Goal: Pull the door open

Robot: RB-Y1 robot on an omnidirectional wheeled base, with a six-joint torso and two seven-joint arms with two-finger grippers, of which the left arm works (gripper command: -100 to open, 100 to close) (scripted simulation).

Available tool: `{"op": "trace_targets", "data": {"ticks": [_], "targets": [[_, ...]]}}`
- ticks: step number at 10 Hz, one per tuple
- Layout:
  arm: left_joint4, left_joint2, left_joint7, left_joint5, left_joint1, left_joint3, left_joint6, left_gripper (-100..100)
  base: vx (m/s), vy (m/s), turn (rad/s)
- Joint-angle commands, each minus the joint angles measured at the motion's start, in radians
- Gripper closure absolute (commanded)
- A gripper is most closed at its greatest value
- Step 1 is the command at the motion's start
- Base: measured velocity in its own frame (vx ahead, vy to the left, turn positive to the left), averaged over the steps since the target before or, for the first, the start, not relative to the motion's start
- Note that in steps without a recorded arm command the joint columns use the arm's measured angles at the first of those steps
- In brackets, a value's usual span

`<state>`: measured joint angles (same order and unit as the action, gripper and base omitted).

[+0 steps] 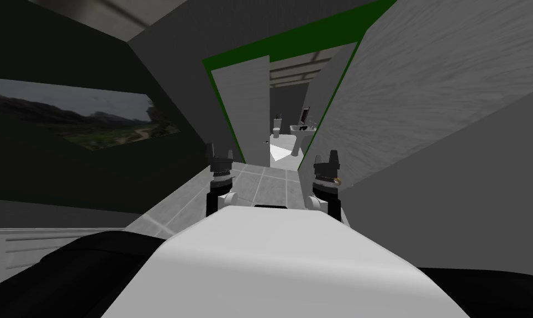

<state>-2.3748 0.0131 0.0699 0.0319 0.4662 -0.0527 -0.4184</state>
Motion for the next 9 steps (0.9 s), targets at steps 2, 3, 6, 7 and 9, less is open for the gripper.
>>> {"op": "trace_targets", "data": {"ticks": [2,3,6,7,9], "targets": [[0.052,0.017,0.008,0.003,-0.009,0.005,-0.018,-100,0.085,-0.018,-0.057],[0.073,0.023,0.012,0.004,-0.012,0.007,-0.025,-100,0.106,-0.021,-0.055],[0.138,0.042,0.022,0.008,-0.023,0.013,-0.047,-100,0.119,-0.022,-0.059],[0.168,0.050,0.027,0.010,-0.028,0.015,-0.057,-100,0.130,-0.034,-0.045],[0.202,0.059,0.032,0.012,-0.034,0.019,-0.069,-100,0.105,-0.006,-0.052]]}}
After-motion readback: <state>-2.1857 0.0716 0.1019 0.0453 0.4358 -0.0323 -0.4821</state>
